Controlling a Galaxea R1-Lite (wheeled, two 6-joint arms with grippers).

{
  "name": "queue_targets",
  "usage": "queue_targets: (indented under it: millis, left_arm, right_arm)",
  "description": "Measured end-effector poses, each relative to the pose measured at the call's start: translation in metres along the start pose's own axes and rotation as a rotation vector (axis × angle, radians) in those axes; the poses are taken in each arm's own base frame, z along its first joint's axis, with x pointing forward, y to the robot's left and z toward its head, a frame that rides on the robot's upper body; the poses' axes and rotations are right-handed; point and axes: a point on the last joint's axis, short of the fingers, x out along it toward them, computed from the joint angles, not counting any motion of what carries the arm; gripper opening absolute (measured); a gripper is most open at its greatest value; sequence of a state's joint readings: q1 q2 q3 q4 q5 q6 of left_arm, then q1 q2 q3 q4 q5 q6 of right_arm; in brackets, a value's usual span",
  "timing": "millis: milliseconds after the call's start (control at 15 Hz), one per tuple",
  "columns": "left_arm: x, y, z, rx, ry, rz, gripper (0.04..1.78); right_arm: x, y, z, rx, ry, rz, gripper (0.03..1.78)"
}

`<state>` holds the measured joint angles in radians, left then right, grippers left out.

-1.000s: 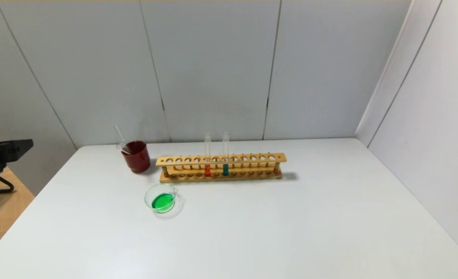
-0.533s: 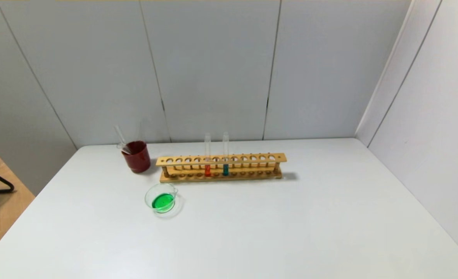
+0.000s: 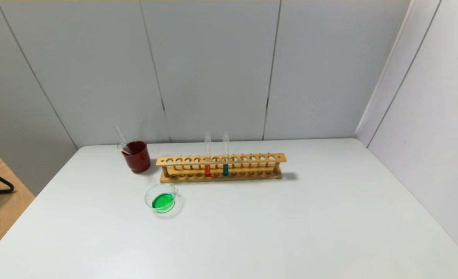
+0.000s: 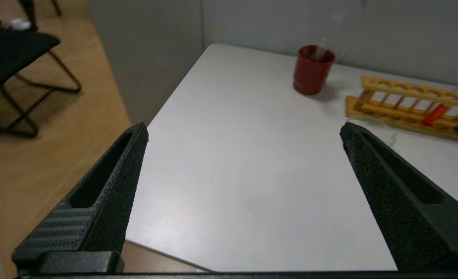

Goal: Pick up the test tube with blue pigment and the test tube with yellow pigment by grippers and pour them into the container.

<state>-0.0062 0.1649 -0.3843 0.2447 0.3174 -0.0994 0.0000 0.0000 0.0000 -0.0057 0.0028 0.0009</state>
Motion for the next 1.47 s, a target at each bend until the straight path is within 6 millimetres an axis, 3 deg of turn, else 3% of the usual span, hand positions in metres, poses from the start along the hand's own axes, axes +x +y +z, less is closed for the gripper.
queue_targets:
  millis: [133,333,600,800,1467]
  left_arm:
    - [-0.005,0.001,-0.019,-0.007,-0.045,-0.092,1.74]
    - [0.011,-0.002,-0.061,0.011,-0.046,-0.206,1.74]
    - [0.016,-0.005,-0.08,0.16,-0.043,-0.314,1.74]
    - [0.015,-0.005,-0.084,0.27,-0.014,-0.362,1.74]
    - [0.016,-0.005,-0.085,0.168,-0.007,-0.347,1.74]
  right_arm:
    - [0.0,0.0,0.0,0.0,0.0,0.0,1.75]
    - [0.0,0.0,0.0,0.0,0.0,0.0,1.75]
    - [0.0,0.0,0.0,0.0,0.0,0.0,1.75]
    - [0.0,0.0,0.0,0.0,0.0,0.0,1.75]
    - [0.0,0.0,0.0,-0.001,0.0,0.0,1.75]
